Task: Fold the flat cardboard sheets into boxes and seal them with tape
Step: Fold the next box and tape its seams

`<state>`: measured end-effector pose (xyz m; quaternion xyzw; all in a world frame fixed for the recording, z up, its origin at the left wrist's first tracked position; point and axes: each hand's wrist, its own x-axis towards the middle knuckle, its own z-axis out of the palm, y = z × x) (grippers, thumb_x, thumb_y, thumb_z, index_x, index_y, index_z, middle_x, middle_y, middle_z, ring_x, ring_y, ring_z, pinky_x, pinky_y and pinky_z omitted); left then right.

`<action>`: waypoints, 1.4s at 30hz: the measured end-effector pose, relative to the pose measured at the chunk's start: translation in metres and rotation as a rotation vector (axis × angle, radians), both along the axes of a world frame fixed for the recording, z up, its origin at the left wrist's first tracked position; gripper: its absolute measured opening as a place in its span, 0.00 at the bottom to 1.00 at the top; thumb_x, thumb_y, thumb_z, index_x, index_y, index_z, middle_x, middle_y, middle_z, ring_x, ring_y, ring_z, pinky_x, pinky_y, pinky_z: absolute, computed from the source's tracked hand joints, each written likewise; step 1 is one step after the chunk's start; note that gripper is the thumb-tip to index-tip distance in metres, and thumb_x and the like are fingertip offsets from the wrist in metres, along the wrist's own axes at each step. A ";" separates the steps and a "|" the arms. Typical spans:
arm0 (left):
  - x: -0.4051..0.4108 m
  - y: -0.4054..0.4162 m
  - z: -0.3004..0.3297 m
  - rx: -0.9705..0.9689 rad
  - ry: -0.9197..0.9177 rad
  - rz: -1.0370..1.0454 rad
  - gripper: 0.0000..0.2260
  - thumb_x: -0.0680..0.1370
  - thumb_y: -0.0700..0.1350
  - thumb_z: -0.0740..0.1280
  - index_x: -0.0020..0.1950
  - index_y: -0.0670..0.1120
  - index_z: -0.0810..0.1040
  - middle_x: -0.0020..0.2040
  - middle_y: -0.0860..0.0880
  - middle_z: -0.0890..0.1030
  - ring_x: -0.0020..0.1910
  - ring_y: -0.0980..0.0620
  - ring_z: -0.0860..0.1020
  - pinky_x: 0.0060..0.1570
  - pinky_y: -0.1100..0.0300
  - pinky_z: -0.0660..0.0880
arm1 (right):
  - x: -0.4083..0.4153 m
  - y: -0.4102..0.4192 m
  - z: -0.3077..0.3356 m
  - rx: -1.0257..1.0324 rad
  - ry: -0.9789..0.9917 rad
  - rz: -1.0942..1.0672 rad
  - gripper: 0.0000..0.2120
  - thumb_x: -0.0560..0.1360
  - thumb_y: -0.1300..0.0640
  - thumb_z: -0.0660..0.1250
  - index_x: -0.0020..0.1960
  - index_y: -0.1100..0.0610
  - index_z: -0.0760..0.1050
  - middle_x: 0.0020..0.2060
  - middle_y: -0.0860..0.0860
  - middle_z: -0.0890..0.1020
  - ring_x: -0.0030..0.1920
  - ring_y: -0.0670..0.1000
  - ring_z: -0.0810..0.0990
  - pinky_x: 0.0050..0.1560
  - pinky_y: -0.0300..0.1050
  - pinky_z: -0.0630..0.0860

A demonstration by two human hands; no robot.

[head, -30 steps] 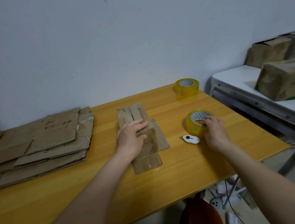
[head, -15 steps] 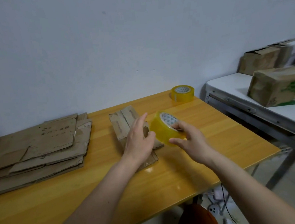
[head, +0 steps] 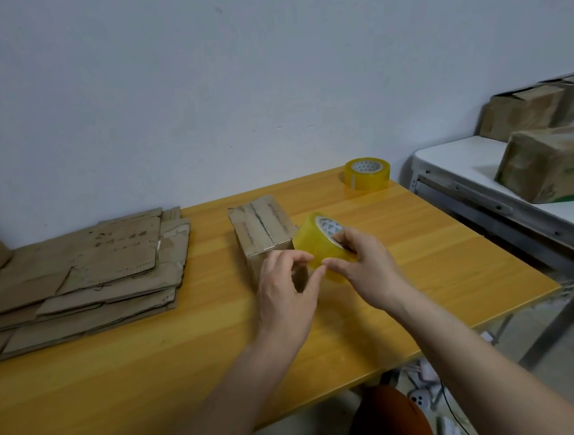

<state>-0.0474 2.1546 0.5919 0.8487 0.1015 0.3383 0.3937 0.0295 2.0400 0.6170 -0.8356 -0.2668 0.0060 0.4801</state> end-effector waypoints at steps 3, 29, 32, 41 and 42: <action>0.002 -0.003 0.004 -0.059 -0.015 0.000 0.05 0.74 0.45 0.72 0.47 0.44 0.80 0.47 0.50 0.76 0.48 0.51 0.76 0.50 0.51 0.76 | -0.003 0.002 0.005 -0.093 -0.024 -0.035 0.11 0.74 0.53 0.71 0.53 0.56 0.75 0.50 0.52 0.81 0.52 0.54 0.77 0.54 0.55 0.74; 0.009 0.003 0.019 -0.994 0.078 0.017 0.07 0.78 0.35 0.67 0.40 0.42 0.73 0.45 0.45 0.79 0.45 0.49 0.77 0.54 0.52 0.75 | -0.004 -0.008 -0.035 0.335 0.114 -0.375 0.30 0.70 0.56 0.73 0.69 0.50 0.65 0.45 0.39 0.71 0.46 0.44 0.74 0.37 0.37 0.69; 0.006 0.009 0.016 -1.123 0.142 0.005 0.05 0.77 0.32 0.66 0.46 0.40 0.74 0.43 0.43 0.78 0.42 0.49 0.77 0.52 0.53 0.77 | 0.001 -0.009 -0.035 0.286 0.092 -0.385 0.28 0.73 0.65 0.69 0.69 0.50 0.64 0.46 0.42 0.71 0.48 0.48 0.74 0.38 0.42 0.71; 0.004 0.011 0.006 -1.411 0.146 -0.027 0.00 0.76 0.35 0.69 0.45 0.39 0.79 0.39 0.43 0.83 0.41 0.49 0.80 0.42 0.58 0.77 | 0.004 0.003 -0.032 0.533 0.324 -0.419 0.16 0.72 0.61 0.69 0.58 0.54 0.69 0.47 0.49 0.76 0.43 0.44 0.76 0.36 0.38 0.76; 0.005 0.013 0.005 -1.395 0.151 -0.014 0.01 0.76 0.36 0.69 0.45 0.40 0.79 0.39 0.44 0.83 0.41 0.49 0.80 0.41 0.58 0.77 | 0.003 0.005 -0.034 0.539 0.377 -0.400 0.15 0.72 0.60 0.69 0.56 0.53 0.69 0.48 0.52 0.77 0.45 0.48 0.78 0.40 0.47 0.79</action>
